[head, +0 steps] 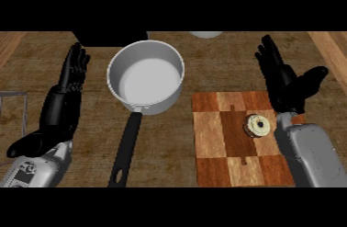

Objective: Pick the cupcake from the cutting board and place it in the pot

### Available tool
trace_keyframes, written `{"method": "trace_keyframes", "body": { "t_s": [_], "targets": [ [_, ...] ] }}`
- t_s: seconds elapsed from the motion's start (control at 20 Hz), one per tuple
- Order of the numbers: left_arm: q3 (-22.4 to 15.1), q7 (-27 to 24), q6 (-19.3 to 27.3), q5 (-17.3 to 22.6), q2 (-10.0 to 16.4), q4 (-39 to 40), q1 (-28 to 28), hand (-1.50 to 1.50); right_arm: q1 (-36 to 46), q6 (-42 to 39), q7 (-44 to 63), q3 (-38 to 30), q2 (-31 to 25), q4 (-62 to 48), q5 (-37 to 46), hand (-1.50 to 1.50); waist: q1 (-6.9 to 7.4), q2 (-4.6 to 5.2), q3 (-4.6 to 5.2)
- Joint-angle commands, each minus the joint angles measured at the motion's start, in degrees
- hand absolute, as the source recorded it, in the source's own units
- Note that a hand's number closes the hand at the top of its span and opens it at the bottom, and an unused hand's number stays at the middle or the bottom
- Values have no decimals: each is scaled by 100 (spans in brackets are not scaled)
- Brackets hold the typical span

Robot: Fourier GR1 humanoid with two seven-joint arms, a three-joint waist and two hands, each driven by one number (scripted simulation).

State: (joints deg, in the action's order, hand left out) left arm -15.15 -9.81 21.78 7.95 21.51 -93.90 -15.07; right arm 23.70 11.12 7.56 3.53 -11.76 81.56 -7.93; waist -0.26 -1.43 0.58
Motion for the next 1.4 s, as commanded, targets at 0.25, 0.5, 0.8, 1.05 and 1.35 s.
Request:
{"method": "trace_keyframes", "body": {
  "t_s": [0.25, 0.5, 0.8, 1.05, 1.35],
  "targets": [
    [219, 200, 354, 355, -388, 431, 986, 0, -76, -1571, -2851, -1001, -1252, 1885, -585, 150, -303, 10, -96],
    [127, 196, 31, 678, -446, 48, 1478, 0, -2028, -1015, -4511, -2072, -1434, 711, -12, -150, -109, 128, -83],
    [-69, -65, -10, 521, -717, 245, 1599, 0, -3209, -2064, -6516, -2360, -1281, 1084, -343, -150, -74, 126, -65],
    [54, -132, -77, 397, -674, 453, 1519, 0, -4006, -1471, -5555, -1872, -1328, 2170, 939, -150, -52, 126, -49],
    [145, 275, -97, 528, -654, 300, 1159, 0, -4516, -1719, -4225, -1619, -2388, 2642, 2284, -150, -37, 149, -38]
  ]
}}
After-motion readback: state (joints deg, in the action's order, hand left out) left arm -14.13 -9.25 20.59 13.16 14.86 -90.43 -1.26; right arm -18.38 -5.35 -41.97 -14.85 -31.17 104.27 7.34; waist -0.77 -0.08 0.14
